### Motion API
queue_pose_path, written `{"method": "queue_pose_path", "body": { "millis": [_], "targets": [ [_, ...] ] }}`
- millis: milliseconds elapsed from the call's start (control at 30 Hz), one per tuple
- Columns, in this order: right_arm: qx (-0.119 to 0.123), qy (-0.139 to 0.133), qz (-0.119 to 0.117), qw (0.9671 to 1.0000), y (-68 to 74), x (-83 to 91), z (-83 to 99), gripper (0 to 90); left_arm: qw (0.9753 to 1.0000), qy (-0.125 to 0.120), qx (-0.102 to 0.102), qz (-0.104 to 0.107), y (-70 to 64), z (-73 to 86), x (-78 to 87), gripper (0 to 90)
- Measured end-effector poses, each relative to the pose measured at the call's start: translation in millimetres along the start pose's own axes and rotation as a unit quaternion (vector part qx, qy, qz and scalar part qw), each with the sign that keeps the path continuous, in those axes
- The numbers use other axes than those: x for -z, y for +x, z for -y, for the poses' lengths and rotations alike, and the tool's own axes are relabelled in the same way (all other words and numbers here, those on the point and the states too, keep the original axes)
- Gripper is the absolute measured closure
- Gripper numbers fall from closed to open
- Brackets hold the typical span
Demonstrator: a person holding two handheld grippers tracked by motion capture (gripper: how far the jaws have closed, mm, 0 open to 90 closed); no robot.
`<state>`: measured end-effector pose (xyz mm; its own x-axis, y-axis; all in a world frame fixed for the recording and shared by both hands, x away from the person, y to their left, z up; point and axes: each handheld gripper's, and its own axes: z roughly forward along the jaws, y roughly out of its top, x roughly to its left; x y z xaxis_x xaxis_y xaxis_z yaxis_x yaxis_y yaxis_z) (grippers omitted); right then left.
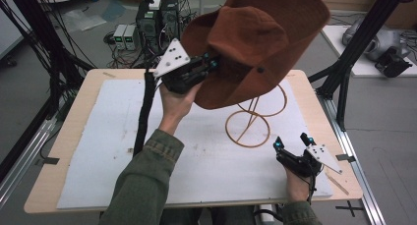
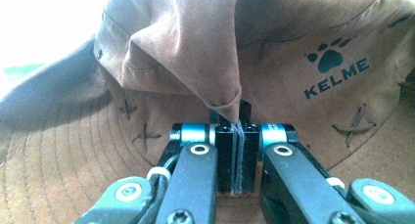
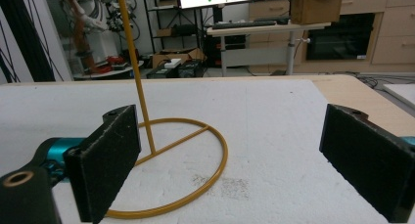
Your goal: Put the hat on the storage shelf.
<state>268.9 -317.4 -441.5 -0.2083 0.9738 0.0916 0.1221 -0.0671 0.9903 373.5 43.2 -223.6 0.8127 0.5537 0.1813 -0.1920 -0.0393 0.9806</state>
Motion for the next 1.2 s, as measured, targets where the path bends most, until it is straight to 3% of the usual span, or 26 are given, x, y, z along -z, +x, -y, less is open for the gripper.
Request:
{"method": "queue_pose_path", "body": {
  "millis": [233, 367, 633, 867, 1000, 1200],
  "targets": [
    [0.002, -0.001, -0.005, 1.0000, 1.0, 1.0, -0.3, 7.4, 0.9987, 0.039, -0.006, 0.031, -14.6, 3.3, -37.9, 89.0],
    [-0.002, -0.004, -0.004, 1.0000, -0.6, 2.3, -0.7, 7.4, 0.9969, 0.067, -0.007, 0.039, -17.2, 10.7, -46.8, 89.0],
    [-0.015, -0.005, 0.001, 0.9999, -4.0, 3.9, -0.7, 7.4, 0.9936, 0.101, -0.007, 0.050, -19.9, 19.8, -52.6, 88.9],
    [-0.005, -0.003, -0.003, 1.0000, -1.0, 2.3, 0.2, 7.4, 0.9892, 0.135, -0.016, 0.055, -20.8, 23.8, -56.1, 88.7],
    [-0.007, -0.001, -0.004, 1.0000, -0.3, 2.0, 0.6, 7.4, 0.9850, 0.160, -0.027, 0.060, -22.6, 25.1, -59.0, 88.5],
    [-0.005, -0.001, -0.004, 1.0000, 0.3, 2.1, 0.4, 7.4, 0.9816, 0.177, -0.035, 0.063, -24.7, 28.1, -62.0, 88.0]
  ]
}}
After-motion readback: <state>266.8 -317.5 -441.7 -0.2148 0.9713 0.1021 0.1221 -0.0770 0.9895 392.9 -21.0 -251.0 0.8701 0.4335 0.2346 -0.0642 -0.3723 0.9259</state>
